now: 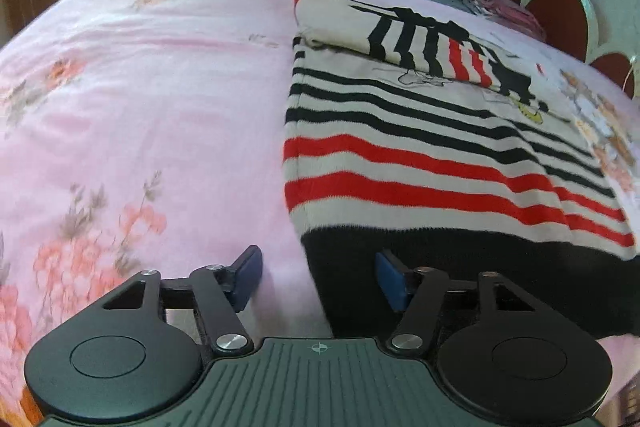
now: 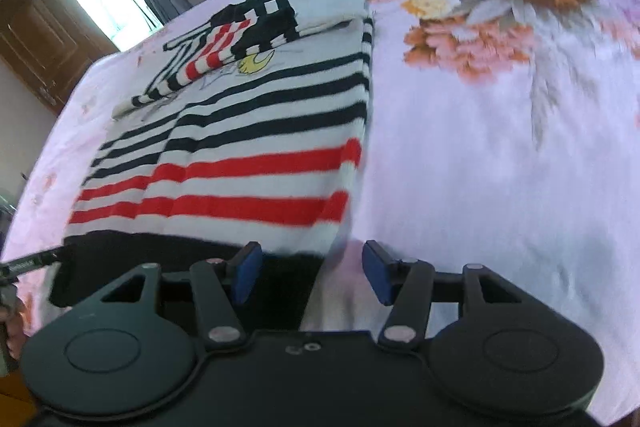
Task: Fold small clothes
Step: 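Grasp the black hem with both tools and lift it toward the collar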
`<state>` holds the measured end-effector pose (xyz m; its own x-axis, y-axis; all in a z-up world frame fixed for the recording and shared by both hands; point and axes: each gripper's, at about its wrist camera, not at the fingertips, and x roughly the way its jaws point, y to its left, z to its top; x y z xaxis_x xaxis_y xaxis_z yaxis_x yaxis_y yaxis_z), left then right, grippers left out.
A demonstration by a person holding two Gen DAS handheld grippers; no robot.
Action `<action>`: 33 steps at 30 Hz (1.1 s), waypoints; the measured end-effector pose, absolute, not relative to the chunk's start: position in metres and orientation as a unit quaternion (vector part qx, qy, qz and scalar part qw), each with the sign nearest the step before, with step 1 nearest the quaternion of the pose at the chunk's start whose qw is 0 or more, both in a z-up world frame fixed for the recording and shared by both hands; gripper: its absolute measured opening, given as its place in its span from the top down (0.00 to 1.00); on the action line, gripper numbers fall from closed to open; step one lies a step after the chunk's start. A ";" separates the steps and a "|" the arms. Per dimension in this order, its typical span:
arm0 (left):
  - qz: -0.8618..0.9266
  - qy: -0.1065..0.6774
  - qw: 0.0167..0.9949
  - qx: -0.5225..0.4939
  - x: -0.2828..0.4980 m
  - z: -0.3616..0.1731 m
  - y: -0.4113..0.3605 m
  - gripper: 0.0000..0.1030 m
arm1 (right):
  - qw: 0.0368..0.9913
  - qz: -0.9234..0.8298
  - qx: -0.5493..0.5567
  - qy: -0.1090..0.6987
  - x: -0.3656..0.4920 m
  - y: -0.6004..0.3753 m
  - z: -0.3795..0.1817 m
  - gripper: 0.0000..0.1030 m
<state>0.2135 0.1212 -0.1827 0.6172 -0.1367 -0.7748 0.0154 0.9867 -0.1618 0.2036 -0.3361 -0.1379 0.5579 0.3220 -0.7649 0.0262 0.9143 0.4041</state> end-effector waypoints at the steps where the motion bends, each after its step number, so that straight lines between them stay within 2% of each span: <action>1: -0.046 0.439 0.894 -0.081 0.213 -0.183 0.124 0.40 | 0.859 0.096 0.194 0.464 0.201 -0.334 -0.138 0.46; 7: -0.102 0.459 0.870 -0.150 0.201 -0.186 0.125 0.40 | 0.845 0.137 0.212 0.472 0.191 -0.322 -0.140 0.46; 11: -0.119 0.458 0.849 -0.236 0.201 -0.197 0.134 0.40 | 0.819 0.148 0.302 0.464 0.189 -0.333 -0.152 0.47; 13: -0.121 0.452 0.842 -0.269 0.207 -0.201 0.138 0.40 | 0.808 0.147 0.341 0.458 0.191 -0.342 -0.159 0.52; 16: -0.129 0.450 0.833 -0.295 0.218 -0.206 0.137 0.43 | 0.805 0.156 0.339 0.460 0.198 -0.343 -0.161 0.61; 18: -0.128 0.457 0.831 -0.291 0.224 -0.210 0.130 0.89 | 0.805 0.163 0.322 0.471 0.202 -0.341 -0.162 0.81; 19: -0.116 0.464 0.830 -0.288 0.225 -0.214 0.127 0.93 | 0.804 0.164 0.312 0.479 0.204 -0.340 -0.164 0.94; 24: -0.090 0.413 0.861 -0.283 0.206 -0.194 0.124 0.93 | 0.835 0.176 0.307 0.421 0.189 -0.352 -0.139 0.95; 28: -0.063 0.438 0.859 -0.257 0.209 -0.208 0.125 0.93 | 0.834 0.152 0.272 0.454 0.191 -0.356 -0.154 0.95; 33: -0.066 0.434 0.865 -0.243 0.209 -0.200 0.119 0.93 | 0.840 0.166 0.278 0.436 0.188 -0.354 -0.148 0.95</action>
<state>0.2090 0.1187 -0.1998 0.6145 -0.3252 -0.7188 -0.0962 0.8734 -0.4774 0.1882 -0.3544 -0.1482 0.5643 0.5207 -0.6407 -0.0359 0.7908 0.6111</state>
